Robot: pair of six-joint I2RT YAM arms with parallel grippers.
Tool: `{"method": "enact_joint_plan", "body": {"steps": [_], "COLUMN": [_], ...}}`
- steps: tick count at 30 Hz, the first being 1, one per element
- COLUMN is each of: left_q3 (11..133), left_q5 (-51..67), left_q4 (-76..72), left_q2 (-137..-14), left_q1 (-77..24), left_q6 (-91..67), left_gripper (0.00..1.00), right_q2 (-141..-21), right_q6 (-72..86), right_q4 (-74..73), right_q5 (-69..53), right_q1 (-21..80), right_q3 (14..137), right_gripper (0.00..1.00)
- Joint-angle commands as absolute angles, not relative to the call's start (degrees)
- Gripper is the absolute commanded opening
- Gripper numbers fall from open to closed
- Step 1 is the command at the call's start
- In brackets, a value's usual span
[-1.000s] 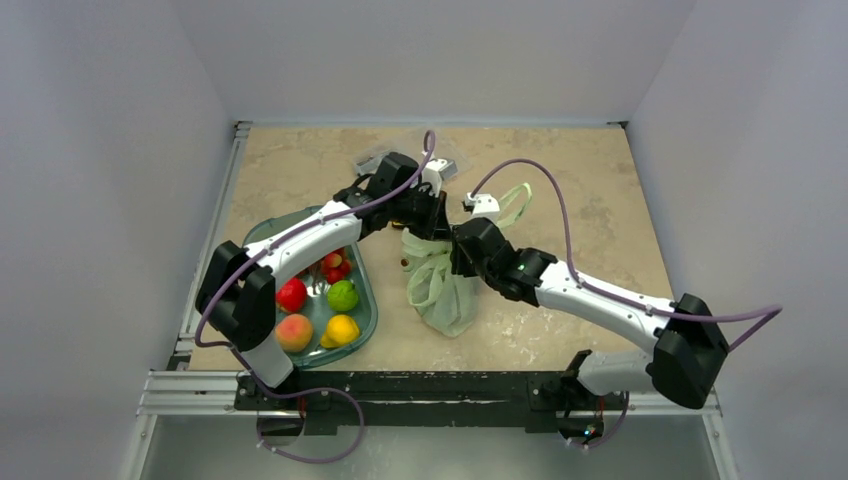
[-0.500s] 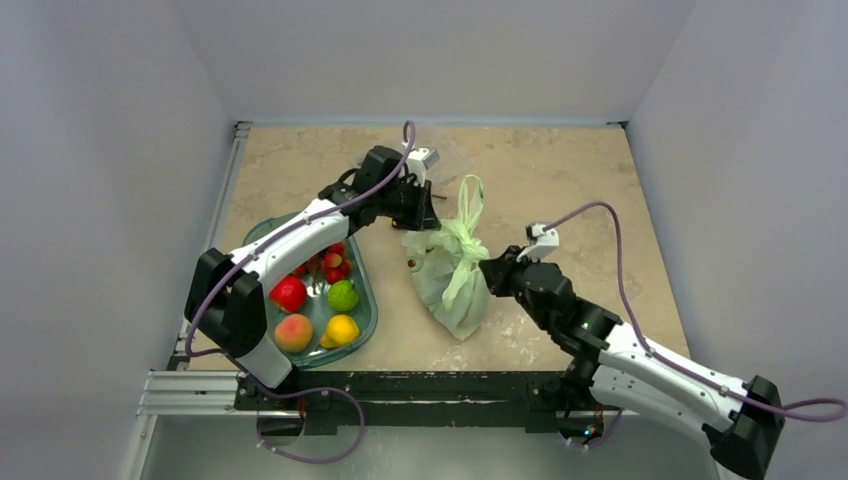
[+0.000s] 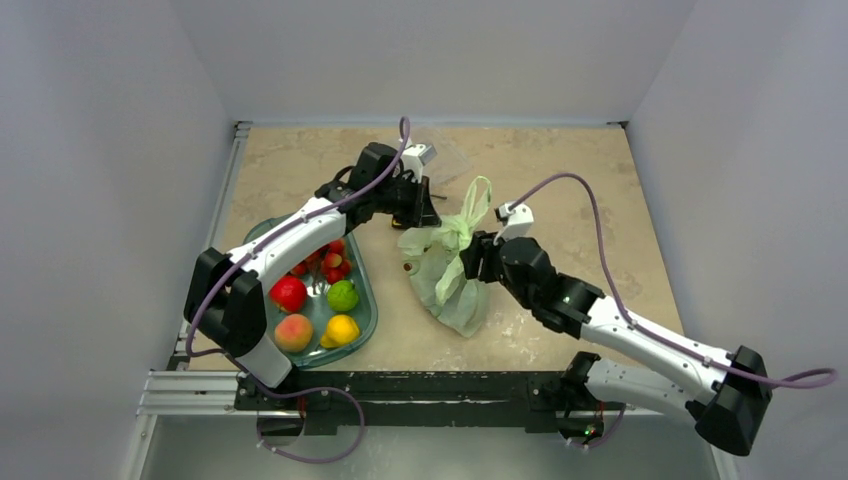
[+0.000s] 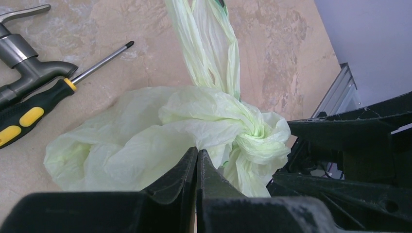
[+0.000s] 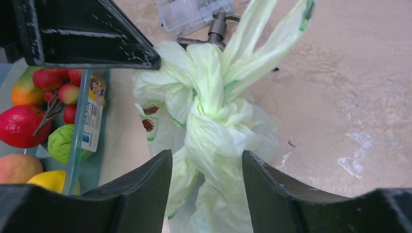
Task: Take the fake fruits out of the plastic bag
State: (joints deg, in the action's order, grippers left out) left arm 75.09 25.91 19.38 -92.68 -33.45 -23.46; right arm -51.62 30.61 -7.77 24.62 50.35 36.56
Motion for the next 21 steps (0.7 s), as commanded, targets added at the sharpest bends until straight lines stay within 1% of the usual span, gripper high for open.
{"method": "enact_joint_plan", "body": {"steps": [1, 3, 5, 8, 10, 13, 14, 15, 17, 21], "left_q3": [75.2, 75.3, 75.3, 75.4, 75.4, 75.5, 75.5, 75.6, 75.6, 75.3], "left_q5": [28.6, 28.8, 28.9, 29.0, 29.0, 28.6, 28.3, 27.9, 26.8, 23.9], "left_q4": [16.9, 17.0, 17.1, 17.1, 17.1, 17.3, 17.4, 17.7, 18.1, 18.8], "left_q2": [-92.6, -92.9, -92.9, -93.0, -93.1, -93.2, -93.1, -93.1, -92.7, -91.8], "left_q1": [-33.9, -33.9, -33.9, -33.9, -34.0, -34.0, -33.9, -34.0, -33.9, -33.7], "left_q6": [-24.1, -24.2, -24.2, -24.2, -24.2, -24.2, -24.3, -24.1, -23.9, -23.5], "left_gripper": [0.0, 0.0, 0.0, 0.0, 0.0, 0.0, 0.0, 0.0, 0.0, 0.0], "right_q2": [-57.7, -62.1, -66.3, -71.0, -72.1, -71.5, -70.7, -69.6, -66.6, -56.8], "right_q6": [20.6, 18.7, 17.5, 17.4, 17.5, 19.6, 21.0, 22.0, 24.3, 30.9], "right_q4": [-11.3, -14.5, -17.4, -20.9, -20.8, -20.3, -20.0, -19.1, -17.0, -11.4], "right_q5": [23.1, 24.1, 27.7, 32.1, 32.7, 33.7, 34.3, 34.6, 35.1, 34.7], "right_q1": [50.4, 50.6, 51.0, 51.5, 51.8, 52.0, 51.9, 51.9, 51.9, 52.0], "right_q3": [45.4, 49.1, 52.4, 56.1, 56.9, 56.8, 56.1, 55.0, 52.2, 43.8], "right_gripper": [0.58, 0.6, 0.62, 0.61, 0.59, 0.45, 0.37, 0.32, 0.2, 0.03]}}
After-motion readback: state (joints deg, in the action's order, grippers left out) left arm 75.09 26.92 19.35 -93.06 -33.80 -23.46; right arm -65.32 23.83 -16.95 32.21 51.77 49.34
